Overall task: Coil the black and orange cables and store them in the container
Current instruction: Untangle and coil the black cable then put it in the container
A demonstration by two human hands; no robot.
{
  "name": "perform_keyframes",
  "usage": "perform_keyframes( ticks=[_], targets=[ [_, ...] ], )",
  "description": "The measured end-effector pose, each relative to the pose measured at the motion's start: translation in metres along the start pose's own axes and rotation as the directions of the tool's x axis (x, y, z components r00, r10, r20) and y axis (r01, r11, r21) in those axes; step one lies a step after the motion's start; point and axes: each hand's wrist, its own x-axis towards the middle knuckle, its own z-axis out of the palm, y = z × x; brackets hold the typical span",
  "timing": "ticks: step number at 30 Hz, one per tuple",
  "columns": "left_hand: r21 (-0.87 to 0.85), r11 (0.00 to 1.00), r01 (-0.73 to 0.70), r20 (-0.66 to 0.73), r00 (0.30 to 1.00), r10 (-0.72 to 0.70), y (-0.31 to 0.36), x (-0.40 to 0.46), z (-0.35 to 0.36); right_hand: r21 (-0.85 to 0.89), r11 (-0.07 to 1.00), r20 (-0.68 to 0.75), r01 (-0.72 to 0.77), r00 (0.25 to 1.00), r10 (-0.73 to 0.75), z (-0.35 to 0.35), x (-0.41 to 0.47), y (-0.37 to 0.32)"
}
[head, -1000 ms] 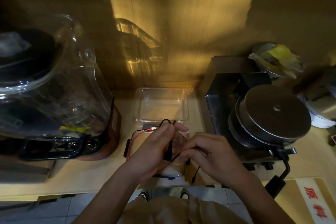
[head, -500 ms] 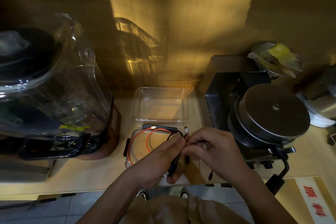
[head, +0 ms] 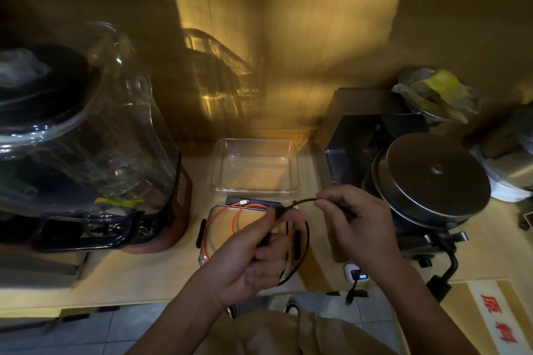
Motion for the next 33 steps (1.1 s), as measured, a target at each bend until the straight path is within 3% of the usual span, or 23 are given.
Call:
perform_keyframes(
  ticks=[3, 6, 17, 33],
  targets=[
    [-0.169, 0.986, -0.005, 0.107, 0.994, 0.023, 0.001, -0.001, -0.005, -0.027, 0.999, -0.006, -0.043, 0.999, 0.043, -0.001, -0.001, 0.003],
    [-0.230, 0.972, -0.045, 0.140, 0.987, 0.079, 0.002, 0.000, -0.006, -0.042, 0.998, 0.029, -0.052, 0.998, 0.054, 0.001, -0.003, 0.002],
    [-0.282, 0.936, -0.209, 0.086, 0.967, 0.241, 0.007, -0.004, -0.009, -0.059, 0.997, 0.220, -0.058, 0.973, 0.069, 0.007, -0.016, 0.009],
    [-0.301, 0.918, -0.261, 0.048, 0.957, 0.287, 0.011, -0.002, -0.020, -0.115, 0.992, 0.375, -0.052, 0.923, 0.092, 0.018, -0.027, 0.004]
  ],
)
